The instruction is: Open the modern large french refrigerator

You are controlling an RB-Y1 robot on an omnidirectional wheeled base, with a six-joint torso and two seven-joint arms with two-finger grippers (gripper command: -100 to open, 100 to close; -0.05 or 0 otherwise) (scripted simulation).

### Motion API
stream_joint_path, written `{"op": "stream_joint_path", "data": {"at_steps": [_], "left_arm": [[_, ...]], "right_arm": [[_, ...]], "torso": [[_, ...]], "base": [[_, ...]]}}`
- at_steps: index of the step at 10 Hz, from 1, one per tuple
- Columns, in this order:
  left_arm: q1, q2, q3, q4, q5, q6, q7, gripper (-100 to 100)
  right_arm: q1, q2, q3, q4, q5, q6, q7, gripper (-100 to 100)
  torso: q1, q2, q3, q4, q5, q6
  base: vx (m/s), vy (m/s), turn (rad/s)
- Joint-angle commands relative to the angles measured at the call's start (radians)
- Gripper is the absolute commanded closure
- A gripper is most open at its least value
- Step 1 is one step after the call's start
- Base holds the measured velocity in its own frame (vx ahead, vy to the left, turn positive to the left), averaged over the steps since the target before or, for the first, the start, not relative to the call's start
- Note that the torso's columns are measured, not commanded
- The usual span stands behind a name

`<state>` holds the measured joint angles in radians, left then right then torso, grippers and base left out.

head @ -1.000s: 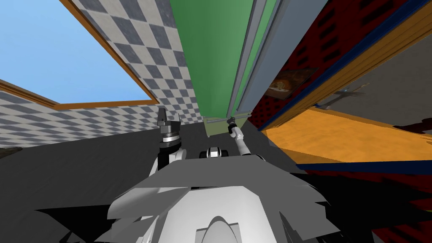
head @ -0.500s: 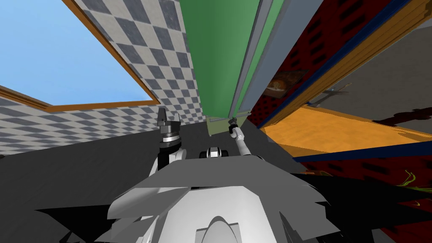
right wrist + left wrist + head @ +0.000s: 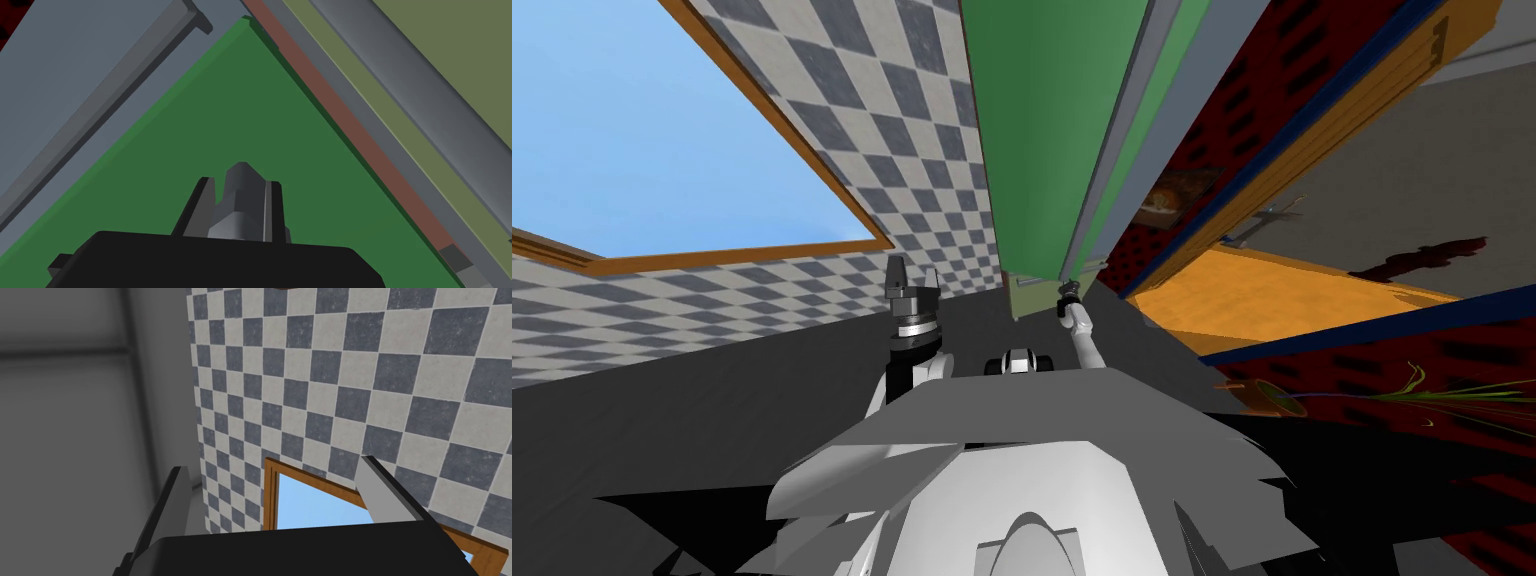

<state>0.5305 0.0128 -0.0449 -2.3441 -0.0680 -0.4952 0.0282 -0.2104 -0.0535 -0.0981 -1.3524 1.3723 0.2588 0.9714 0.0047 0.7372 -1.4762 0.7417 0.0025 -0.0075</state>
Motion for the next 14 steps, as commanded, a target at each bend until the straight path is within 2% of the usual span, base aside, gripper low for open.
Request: {"op": "stream_joint_path", "data": {"at_steps": [1, 3, 5, 6, 7, 8, 10, 11, 12, 13, 14], "left_arm": [[0.0, 0.0, 0.0, 0.0, 0.0, 0.0, 0.0, 0], [0.0, 0.0, 0.0, 0.0, 0.0, 0.0, 0.0, 0], [0.0, 0.0, 0.0, 0.0, 0.0, 0.0, 0.0, 0], [0.0, 0.0, 0.0, 0.0, 0.0, 0.0, 0.0, 0], [0.0, 0.0, 0.0, 0.0, 0.0, 0.0, 0.0, 0], [0.0, 0.0, 0.0, 0.0, 0.0, 0.0, 0.0, 0], [0.0, 0.0, 0.0, 0.0, 0.0, 0.0, 0.0, 0], [0.0, 0.0, 0.0, 0.0, 0.0, 0.0, 0.0, 0], [0.0, 0.0, 0.0, 0.0, 0.0, 0.0, 0.0, 0], [0.0, 0.0, 0.0, 0.0, 0.0, 0.0, 0.0, 0], [0.0, 0.0, 0.0, 0.0, 0.0, 0.0, 0.0, 0]], "right_arm": [[0.002, 0.012, -0.017, -0.029, 0.001, 0.034, 0.018, 100], [0.012, 0.025, -0.04, -0.05, 0.017, 0.068, 0.019, 100], [0.02, 0.022, -0.043, -0.044, 0.011, 0.068, 0.021, 100], [0.006, -0.017, -0.009, -0.009, -0.006, 0.104, -0.017, 100], [-0.014, -0.049, 0.024, 0.021, -0.023, 0.134, -0.045, 100], [-0.014, -0.057, 0.024, 0.021, -0.023, 0.137, -0.056, 100], [-0.055, -0.13, 0.086, 0.083, -0.056, 0.204, -0.133, 100], [-0.055, -0.139, 0.091, 0.083, -0.056, 0.204, -0.134, 100], [-0.075, -0.179, 0.125, 0.114, -0.073, 0.237, -0.173, 100], [-0.075, -0.179, 0.125, 0.114, -0.073, 0.237, -0.173, 100], [-0.095, -0.22, 0.158, 0.144, -0.09, 0.271, -0.212, 100]], "torso": [[0.001, -0.002, -0.001, 0.0, 0.0, -0.001], [0.006, 0.003, 0.002, 0.0, 0.001, 0.001], [-0.001, 0.006, 0.004, 0.002, 0.0, 0.003], [-0.008, 0.002, 0.001, 0.002, 0.0, 0.004], [-0.002, -0.001, -0.001, -0.001, 0.0, 0.006], [0.005, -0.002, -0.001, -0.003, 0.001, 0.006], [0.002, -0.003, -0.002, -0.003, -0.001, -0.001], [0.003, -0.003, -0.002, -0.003, -0.001, -0.001], [0.0, -0.004, -0.002, -0.003, -0.001, -0.003], [0.003, -0.003, -0.002, -0.003, -0.001, -0.003], [0.002, -0.006, -0.003, -0.002, 0.0, -0.005]], "base": [[-0.071, 0.208, -0.111], [-0.084, 0.258, -0.107], [-0.075, 0.132, -0.029], [-0.03, 0.17, -0.12], [-0.007, 0.299, -0.262], [-0.022, 0.227, -0.134], [-0.033, 0.272, -0.171], [-0.039, 0.218, -0.093], [-0.056, 0.251, -0.12], [-0.021, 0.205, -0.093], [0.006, 0.228, -0.132]]}}
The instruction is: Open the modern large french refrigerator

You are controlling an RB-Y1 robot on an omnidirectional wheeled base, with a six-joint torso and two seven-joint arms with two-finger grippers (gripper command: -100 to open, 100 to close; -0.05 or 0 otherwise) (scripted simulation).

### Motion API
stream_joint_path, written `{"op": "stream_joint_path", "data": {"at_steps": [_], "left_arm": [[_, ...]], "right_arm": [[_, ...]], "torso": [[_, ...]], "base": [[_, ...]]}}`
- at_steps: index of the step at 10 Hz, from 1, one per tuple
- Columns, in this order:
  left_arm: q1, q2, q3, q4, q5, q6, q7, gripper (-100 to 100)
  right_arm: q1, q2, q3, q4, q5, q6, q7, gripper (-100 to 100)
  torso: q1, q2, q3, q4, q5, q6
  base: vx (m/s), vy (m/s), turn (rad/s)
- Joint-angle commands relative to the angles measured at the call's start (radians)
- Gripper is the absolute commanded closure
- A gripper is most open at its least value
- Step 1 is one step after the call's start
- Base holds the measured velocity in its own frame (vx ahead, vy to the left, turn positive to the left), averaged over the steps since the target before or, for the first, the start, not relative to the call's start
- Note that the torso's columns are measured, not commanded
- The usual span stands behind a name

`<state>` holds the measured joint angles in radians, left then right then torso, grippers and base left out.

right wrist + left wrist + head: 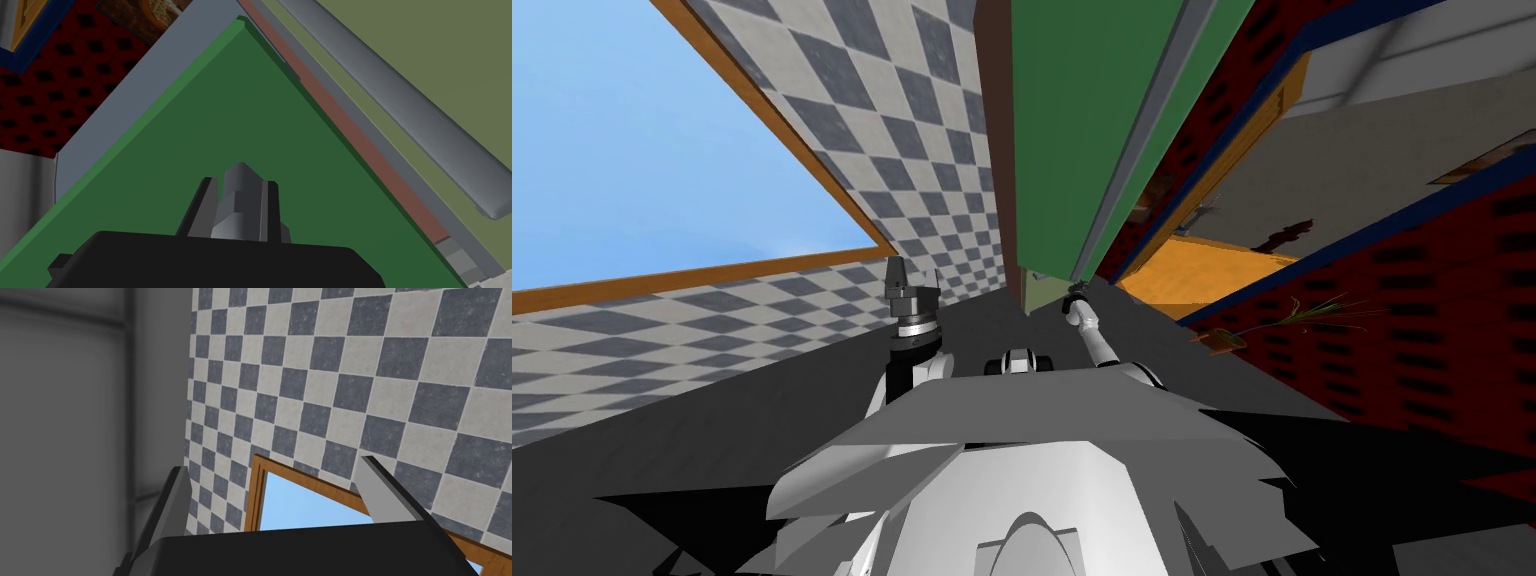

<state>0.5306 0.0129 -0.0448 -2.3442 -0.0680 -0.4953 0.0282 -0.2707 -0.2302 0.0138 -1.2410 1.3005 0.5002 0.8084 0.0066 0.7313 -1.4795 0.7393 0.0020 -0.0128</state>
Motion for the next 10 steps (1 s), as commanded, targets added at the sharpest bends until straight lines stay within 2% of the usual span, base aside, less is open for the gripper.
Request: {"op": "stream_joint_path", "data": {"at_steps": [1, 2, 3, 4, 6, 10], "left_arm": [[0.0, 0.0, 0.0, 0.0, 0.0, 0.0, 0.0, 0], [0.0, 0.0, 0.0, 0.0, 0.0, 0.0, 0.0, 0], [0.0, 0.0, 0.0, 0.0, 0.0, 0.0, 0.0, 0], [0.0, 0.0, 0.0, 0.0, 0.0, 0.0, 0.0, 0], [0.0, 0.0, 0.0, 0.0, 0.0, 0.0, 0.0, 0], [0.0, 0.0, 0.0, 0.0, 0.0, 0.0, 0.0, 0]], "right_arm": [[-0.055, -0.077, 0.072, 0.064, -0.035, 0.063, -0.071, 100], [-0.055, -0.084, 0.08, 0.064, -0.035, 0.063, -0.087, 100], [-0.075, -0.125, 0.113, 0.095, -0.051, 0.096, -0.123, 100], [-0.087, -0.121, 0.079, 0.105, -0.084, 0.073, -0.067, -100], [-0.121, -0.135, 0.068, 0.127, -0.123, 0.061, -0.034, -100], [-0.188, -0.164, 0.047, 0.17, -0.203, 0.036, 0.031, -100]], "torso": [[0.003, -0.003, -0.002, 0.0, 0.001, 0.0], [0.007, 0.001, 0.0, 0.0, 0.002, 0.001], [0.003, 0.004, 0.002, 0.0, 0.001, -0.001], [0.001, 0.002, 0.001, 0.002, 0.001, 0.001], [-0.014, 0.006, 0.003, -0.001, -0.004, 0.011], [-0.006, 0.009, 0.005, 0.003, 0.001, 0.016]], "base": [[-0.041, 0.302, -0.205], [-0.064, 0.241, -0.101], [-0.035, 0.227, -0.105], [-0.043, 0.118, -0.064], [-0.046, 0.004, 0.008], [-0.045, 0.016, -0.013]]}}
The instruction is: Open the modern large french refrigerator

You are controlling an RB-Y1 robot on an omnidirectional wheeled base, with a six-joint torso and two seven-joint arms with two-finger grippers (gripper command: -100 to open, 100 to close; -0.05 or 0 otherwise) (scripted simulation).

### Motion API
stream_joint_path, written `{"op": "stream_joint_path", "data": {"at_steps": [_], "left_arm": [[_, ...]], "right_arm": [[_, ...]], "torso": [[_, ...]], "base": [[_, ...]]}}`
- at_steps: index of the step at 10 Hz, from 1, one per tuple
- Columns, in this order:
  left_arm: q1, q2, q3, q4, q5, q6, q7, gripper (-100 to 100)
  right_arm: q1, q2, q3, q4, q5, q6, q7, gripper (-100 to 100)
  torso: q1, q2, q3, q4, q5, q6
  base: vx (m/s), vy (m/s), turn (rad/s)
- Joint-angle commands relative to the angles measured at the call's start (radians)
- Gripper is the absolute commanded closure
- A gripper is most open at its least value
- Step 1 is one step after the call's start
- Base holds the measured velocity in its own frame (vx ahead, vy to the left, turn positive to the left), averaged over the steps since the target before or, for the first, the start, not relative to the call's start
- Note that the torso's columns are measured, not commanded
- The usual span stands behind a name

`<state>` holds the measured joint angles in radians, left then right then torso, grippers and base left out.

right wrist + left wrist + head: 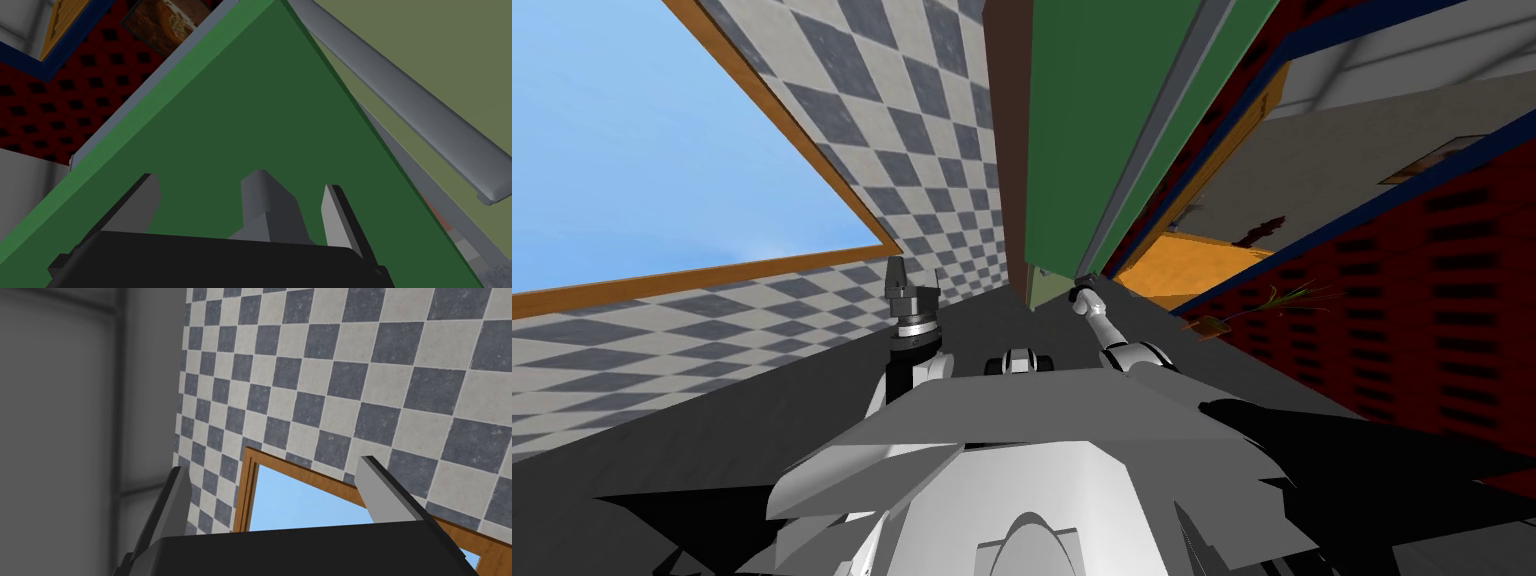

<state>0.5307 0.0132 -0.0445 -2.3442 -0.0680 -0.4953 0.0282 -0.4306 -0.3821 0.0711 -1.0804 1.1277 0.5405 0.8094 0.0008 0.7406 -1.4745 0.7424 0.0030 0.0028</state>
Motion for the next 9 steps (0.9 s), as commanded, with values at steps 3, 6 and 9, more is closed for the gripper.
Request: {"op": "stream_joint_path", "data": {"at_steps": [3, 6, 9], "left_arm": [[0.0, 0.0, 0.0, 0.0, 0.0, 0.0, 0.0, 0], [0.0, 0.0, 0.0, 0.0, 0.0, 0.0, 0.0, 0], [0.0, 0.0, 0.0, 0.0, 0.0, 0.0, 0.0, 0]], "right_arm": [[-0.051, -0.017, -0.015, 0.042, -0.047, -0.017, 0.04, -100], [-0.047, -0.013, -0.013, 0.051, -0.048, -0.018, 0.042, 0], [-0.043, -0.01, -0.011, 0.055, -0.049, -0.019, 0.042, 0]], "torso": [[0.004, 0.008, 0.005, 0.004, 0.002, -0.001], [0.002, 0.004, 0.002, 0.001, 0.0, -0.001], [0.0, 0.001, 0.001, -0.001, -0.001, -0.002]], "base": [[-0.026, 0.014, -0.011], [0.003, 0.0, 0.008], [0.0, 0.0, 0.0]]}}
